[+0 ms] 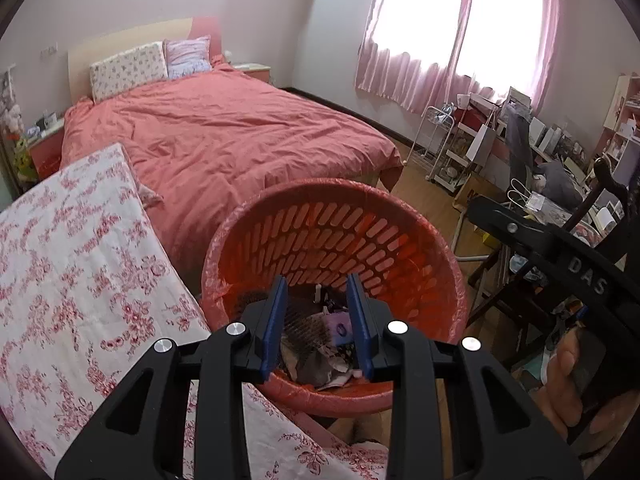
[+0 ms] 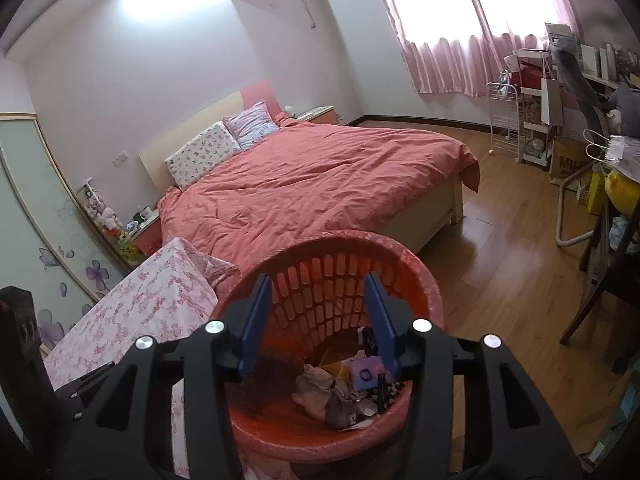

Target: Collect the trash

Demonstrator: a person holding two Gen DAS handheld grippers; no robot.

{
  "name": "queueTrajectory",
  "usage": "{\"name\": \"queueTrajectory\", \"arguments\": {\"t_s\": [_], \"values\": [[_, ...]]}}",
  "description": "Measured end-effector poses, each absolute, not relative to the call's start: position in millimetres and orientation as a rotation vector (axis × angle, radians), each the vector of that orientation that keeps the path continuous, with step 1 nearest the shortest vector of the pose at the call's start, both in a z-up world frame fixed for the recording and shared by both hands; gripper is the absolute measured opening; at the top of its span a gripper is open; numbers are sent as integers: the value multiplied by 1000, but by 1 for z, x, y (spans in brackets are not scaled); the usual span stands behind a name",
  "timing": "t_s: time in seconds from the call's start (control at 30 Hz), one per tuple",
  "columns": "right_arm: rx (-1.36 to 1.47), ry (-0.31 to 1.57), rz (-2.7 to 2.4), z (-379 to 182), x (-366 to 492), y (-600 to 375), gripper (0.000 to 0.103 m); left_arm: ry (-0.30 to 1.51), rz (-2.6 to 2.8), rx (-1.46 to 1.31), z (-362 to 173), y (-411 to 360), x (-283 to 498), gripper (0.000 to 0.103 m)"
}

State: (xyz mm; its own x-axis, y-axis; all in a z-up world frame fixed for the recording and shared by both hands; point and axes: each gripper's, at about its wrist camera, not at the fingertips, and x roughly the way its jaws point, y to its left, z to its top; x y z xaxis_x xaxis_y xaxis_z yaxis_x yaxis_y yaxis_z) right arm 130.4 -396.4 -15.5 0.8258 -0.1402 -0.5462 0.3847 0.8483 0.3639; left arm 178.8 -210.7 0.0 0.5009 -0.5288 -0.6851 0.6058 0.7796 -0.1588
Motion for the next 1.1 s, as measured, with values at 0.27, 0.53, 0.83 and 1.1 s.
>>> {"name": "queueTrajectory", "arguments": {"t_s": [0.27, 0.53, 0.83, 1.1], "values": [[460, 529, -303, -11, 119, -390, 54, 789, -679, 105, 7, -205, 174, 34], [356, 460, -334, 13, 93, -363, 91, 716, -561, 107, 24, -154, 157, 69], [160, 406, -355, 33, 49, -294, 99, 591, -353, 96, 45, -73, 111, 100], [152, 380, -261, 38, -4, -244, 99, 548, -188, 63, 45, -18, 58, 100]]}}
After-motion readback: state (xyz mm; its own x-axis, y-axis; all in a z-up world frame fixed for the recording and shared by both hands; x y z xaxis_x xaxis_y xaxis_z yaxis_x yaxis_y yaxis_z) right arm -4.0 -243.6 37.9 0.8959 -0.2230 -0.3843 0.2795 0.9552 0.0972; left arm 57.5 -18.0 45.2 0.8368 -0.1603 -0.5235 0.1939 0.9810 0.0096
